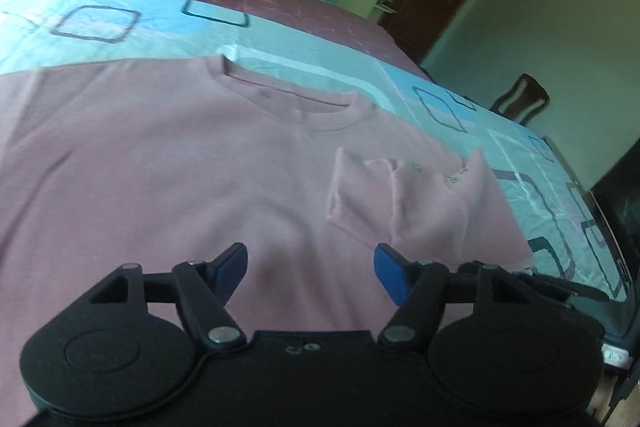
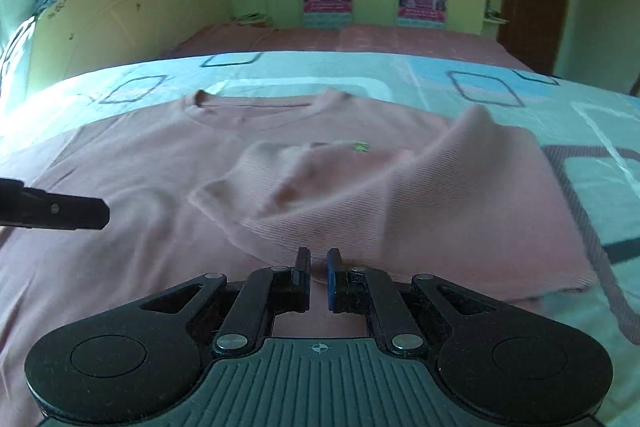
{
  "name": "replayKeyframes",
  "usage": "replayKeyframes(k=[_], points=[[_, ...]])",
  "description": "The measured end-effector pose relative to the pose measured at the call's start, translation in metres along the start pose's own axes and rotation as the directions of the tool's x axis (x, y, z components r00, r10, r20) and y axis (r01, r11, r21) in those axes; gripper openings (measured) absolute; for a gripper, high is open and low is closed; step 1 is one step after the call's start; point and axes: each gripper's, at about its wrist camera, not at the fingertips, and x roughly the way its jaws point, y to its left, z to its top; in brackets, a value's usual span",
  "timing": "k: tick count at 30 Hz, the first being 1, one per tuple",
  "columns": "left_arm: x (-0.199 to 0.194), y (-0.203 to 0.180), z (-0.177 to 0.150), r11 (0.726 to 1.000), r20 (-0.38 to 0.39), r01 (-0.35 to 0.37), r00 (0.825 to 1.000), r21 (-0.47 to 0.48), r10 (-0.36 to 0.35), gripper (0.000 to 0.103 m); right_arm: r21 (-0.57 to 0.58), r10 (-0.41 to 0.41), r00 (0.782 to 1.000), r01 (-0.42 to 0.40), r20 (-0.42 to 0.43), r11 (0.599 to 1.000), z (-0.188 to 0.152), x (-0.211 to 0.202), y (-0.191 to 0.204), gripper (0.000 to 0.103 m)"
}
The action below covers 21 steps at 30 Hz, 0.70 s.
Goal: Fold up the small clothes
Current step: 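Carry the sleeve across the sweatshirt body with the right gripper and release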
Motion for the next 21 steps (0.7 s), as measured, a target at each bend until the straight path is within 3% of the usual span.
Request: replayKeyframes(k=[3,5,6,7,9,12,16,19,21], points=[[0.04,-0.009,0.008,0.999,-0.066,0.042,0.997,-0.028,-0.044,0.066,0.065,-0.068,0.997,0.07,-0.021,0.995,-0.012,-0.014,-0.037,0.005],[0.055,-0.019,0.014,0.999,-0.061,0.031,0.998,-0.017,-0.032,0.065,0.108,-0.098,0.995,0.101,-0.031,0.989,-0.017,-0.018,-0.057,0.005],[0.059,-0.023,0.018,0.999,-0.062,0.036,0.997,-0.011,-0.037,0.056,0.132,-0.108,0.994,0.112,-0.035,0.985,-0.021,-0.023,-0.066,0.005],[0.065,-0.027,0.023,0.999,-0.067,0.045,0.997,-0.006,-0.045,0.031,0.15,-0.11,0.993,0.114,-0.035,0.982,-0.023,-0.025,-0.072,0.005],[0.076,-0.032,0.029,0.999,-0.083,0.051,0.995,0.005,-0.051,0.005,0.174,-0.112,0.993,0.116,-0.031,0.978,-0.025,-0.025,-0.081,0.005],[0.059,-0.039,0.036,0.998,0.031,0.045,0.998,0.04,-0.047,0.005,0.196,-0.103,0.994,0.107,-0.03,0.975,-0.023,-0.024,-0.084,0.005],[0.01,-0.029,0.039,0.998,0.186,-0.01,0.982,0.063,-0.002,0.005,0.2,-0.102,0.994,0.105,-0.027,0.974,-0.023,-0.02,-0.083,0.005],[-0.017,-0.006,0.032,0.996,0.236,-0.085,0.969,0.035,0.075,0.005,0.206,-0.098,0.995,0.101,-0.025,0.973,-0.023,-0.019,-0.085,0.005],[-0.02,0.013,0.024,0.993,0.21,-0.12,0.971,-0.005,0.118,0.005,0.202,-0.097,0.995,0.1,-0.024,0.974,-0.023,-0.019,-0.085,0.005]])
